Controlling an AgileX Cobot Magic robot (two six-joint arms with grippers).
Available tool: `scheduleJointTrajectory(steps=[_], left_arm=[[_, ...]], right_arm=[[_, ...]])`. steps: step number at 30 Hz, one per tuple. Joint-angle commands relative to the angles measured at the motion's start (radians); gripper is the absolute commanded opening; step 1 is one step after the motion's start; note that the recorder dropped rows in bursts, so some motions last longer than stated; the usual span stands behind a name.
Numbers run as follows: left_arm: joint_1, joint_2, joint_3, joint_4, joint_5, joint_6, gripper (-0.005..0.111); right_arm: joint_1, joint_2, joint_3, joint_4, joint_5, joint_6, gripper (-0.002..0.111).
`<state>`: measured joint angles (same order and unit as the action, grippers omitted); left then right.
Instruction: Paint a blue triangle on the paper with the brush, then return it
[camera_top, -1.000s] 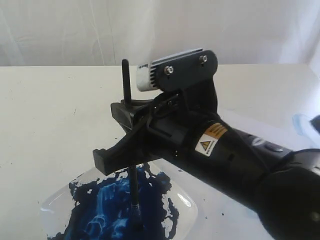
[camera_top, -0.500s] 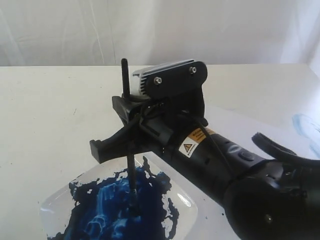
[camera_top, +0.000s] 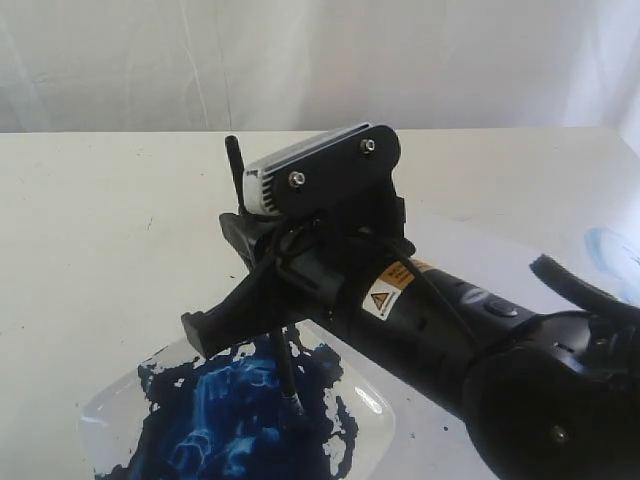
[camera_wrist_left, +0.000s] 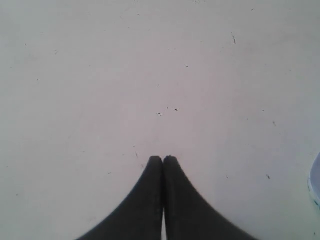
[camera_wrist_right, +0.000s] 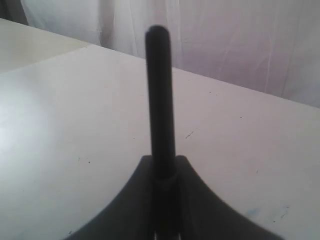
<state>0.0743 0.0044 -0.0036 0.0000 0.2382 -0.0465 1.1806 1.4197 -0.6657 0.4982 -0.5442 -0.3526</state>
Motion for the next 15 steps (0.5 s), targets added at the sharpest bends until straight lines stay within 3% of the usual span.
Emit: scheduleJointTrajectory(steps=[1, 6, 15], left_arm=[[0.004, -0.004, 0.004, -0.007, -0.002, -0.001, 0.0], [0.004, -0.004, 0.004, -0.007, -0.002, -0.001, 0.0], [0.004, -0.004, 0.004, -0.007, -0.002, -0.001, 0.0]], right_arm=[[-0.006, -0.015, -0.001, -0.001, 0.012, 0.019, 0.0], [-0.006, -0.054, -0.001, 0.001, -0.096, -0.011, 0.0], [-0.006, 0.01, -0.001, 0.001, 0.02, -0.006, 0.0]])
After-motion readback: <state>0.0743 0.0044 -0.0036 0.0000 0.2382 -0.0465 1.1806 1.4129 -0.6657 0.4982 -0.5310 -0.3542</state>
